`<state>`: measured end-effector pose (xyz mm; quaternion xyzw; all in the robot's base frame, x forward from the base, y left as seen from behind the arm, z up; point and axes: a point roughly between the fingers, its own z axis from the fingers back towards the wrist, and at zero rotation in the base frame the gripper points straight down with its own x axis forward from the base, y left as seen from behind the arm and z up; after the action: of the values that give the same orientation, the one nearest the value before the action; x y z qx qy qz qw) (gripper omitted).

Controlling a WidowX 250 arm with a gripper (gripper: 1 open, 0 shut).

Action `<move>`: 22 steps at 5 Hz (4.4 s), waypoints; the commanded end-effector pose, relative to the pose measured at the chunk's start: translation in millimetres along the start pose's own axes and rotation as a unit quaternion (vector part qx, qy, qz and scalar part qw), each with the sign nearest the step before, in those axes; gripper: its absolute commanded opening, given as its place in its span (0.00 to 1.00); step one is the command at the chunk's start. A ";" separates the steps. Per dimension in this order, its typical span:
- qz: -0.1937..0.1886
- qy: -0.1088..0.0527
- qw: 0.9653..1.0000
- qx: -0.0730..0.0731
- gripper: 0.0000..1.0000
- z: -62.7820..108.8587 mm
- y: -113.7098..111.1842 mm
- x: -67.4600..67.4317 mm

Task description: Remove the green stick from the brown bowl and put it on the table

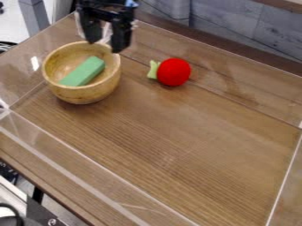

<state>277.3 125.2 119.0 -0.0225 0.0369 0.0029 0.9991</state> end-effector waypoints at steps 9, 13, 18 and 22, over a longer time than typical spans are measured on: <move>0.052 -0.011 0.999 0.003 1.00 -47.1 66.2 41.7; 0.045 -0.010 0.999 -0.004 1.00 -48.1 68.3 60.8; 0.135 -0.007 0.991 -0.016 0.00 -69.2 48.1 54.7; 0.134 -0.024 0.990 -0.029 0.00 -88.6 35.5 66.2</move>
<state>327.7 170.0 25.4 -0.0446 0.0231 0.1576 0.9862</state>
